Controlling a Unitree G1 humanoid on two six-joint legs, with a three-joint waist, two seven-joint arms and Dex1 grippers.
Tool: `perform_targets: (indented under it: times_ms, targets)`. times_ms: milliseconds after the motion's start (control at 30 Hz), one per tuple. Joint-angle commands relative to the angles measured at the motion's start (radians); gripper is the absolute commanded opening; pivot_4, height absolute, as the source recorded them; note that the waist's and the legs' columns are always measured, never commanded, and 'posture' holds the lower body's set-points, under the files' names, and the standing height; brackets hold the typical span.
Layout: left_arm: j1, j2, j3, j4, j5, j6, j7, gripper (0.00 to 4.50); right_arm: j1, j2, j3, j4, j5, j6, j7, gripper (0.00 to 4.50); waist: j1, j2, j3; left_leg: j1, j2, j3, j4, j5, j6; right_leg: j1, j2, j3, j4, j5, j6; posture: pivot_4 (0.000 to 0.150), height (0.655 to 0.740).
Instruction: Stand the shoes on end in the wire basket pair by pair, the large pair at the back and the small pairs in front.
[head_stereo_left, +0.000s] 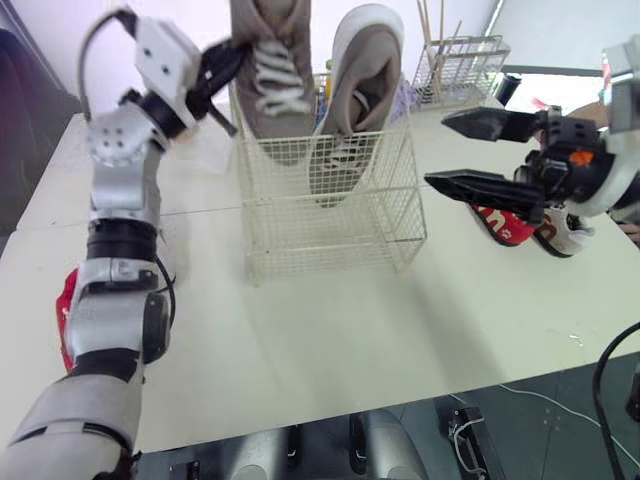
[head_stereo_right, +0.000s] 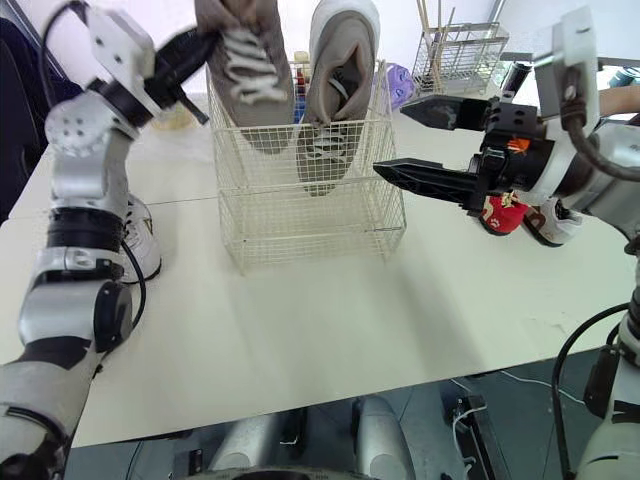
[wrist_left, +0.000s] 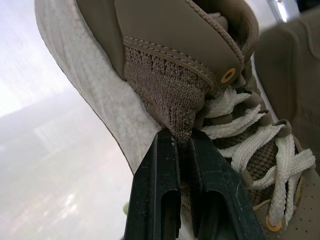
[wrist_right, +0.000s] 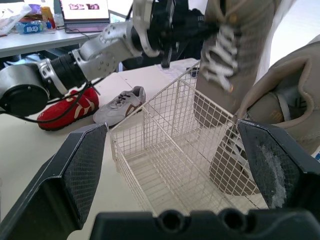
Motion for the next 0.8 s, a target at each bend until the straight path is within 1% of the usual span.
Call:
perform_targets:
  times_ms: [33, 133, 200, 233, 300, 400, 600, 700, 800]
  targets:
    - [0.026, -0.006, -0.004, -0.078, 0.003, -0.014, 0.030, 0.01, -0.022, 0.002, -0.009, -0.008, 0.012, -0.020, -0.006, 4.50, 0.000, 0.000, 0.000, 0.000, 0.000, 0.000, 0.000, 0.000, 0.000, 0.000, 0.000, 0.000, 0.000, 0.000, 0.000, 0.150, 0.7400]
    - [0.059, -0.010, -0.008, -0.109, -0.012, 0.026, 0.024, 0.01, -0.025, 0.001, 0.002, -0.004, 0.002, -0.027, -0.005, 4.50, 0.001, 0.000, 0.000, 0.000, 0.000, 0.000, 0.000, 0.000, 0.000, 0.000, 0.000, 0.000, 0.000, 0.000, 0.000, 0.150, 0.7400]
    - [0.076, -0.007, -0.005, -0.129, -0.029, 0.060, 0.010, 0.78, -0.024, 0.001, 0.006, -0.001, -0.002, -0.032, -0.004, 4.50, 0.001, 0.000, 0.000, 0.000, 0.000, 0.000, 0.000, 0.000, 0.000, 0.000, 0.000, 0.000, 0.000, 0.000, 0.000, 0.150, 0.7400]
    - [0.085, -0.003, -0.003, -0.146, -0.038, 0.080, 0.001, 1.08, -0.024, 0.001, 0.008, 0.000, -0.002, -0.033, -0.003, 4.50, 0.001, 0.000, 0.000, 0.000, 0.000, 0.000, 0.000, 0.000, 0.000, 0.001, 0.000, 0.000, 0.000, 0.000, 0.000, 0.150, 0.7400]
    - [0.105, 0.004, 0.006, -0.202, -0.064, 0.133, -0.007, 1.97, -0.025, 0.001, 0.011, 0.001, -0.002, -0.035, -0.001, 4.50, 0.001, 0.000, 0.000, 0.000, 0.000, 0.000, 0.000, 0.000, 0.000, 0.001, 0.000, 0.000, 0.000, 0.000, 0.000, 0.150, 0.7400]
    - [0.136, 0.020, 0.024, -0.305, -0.104, 0.226, -0.004, 3.42, -0.023, 0.000, 0.012, 0.002, -0.002, -0.038, 0.001, 4.50, 0.000, 0.000, 0.000, 0.000, 0.000, 0.000, 0.000, 0.000, 0.000, 0.001, 0.000, 0.000, 0.000, 0.000, 0.000, 0.150, 0.7400]
    - [0.289, 0.128, 0.080, -0.646, -0.238, 0.520, -0.008, 3.42, -0.019, 0.009, 0.034, 0.023, -0.023, -0.058, 0.017, 4.50, -0.007, 0.001, 0.000, 0.001, 0.000, 0.000, -0.001, 0.000, 0.000, 0.000, 0.000, 0.000, 0.000, 0.000, 0.000, 0.150, 0.7400]
    - [0.335, 0.164, 0.090, -0.741, -0.266, 0.608, 0.004, 3.42, -0.030, 0.023, 0.060, 0.044, -0.040, -0.075, 0.030, 4.50, -0.003, 0.001, -0.001, 0.002, 0.000, 0.000, -0.001, 0.000, 0.000, 0.001, 0.000, 0.000, 0.000, 0.000, 0.000, 0.150, 0.7400]
    - [0.359, 0.195, 0.113, -0.796, -0.279, 0.673, 0.029, 3.42, -0.039, 0.033, 0.074, 0.066, -0.058, -0.090, 0.047, 4.50, 0.001, 0.001, -0.001, 0.003, 0.000, 0.000, 0.000, 0.000, 0.000, 0.003, 0.000, 0.000, -0.001, 0.000, 0.000, 0.150, 0.7400]
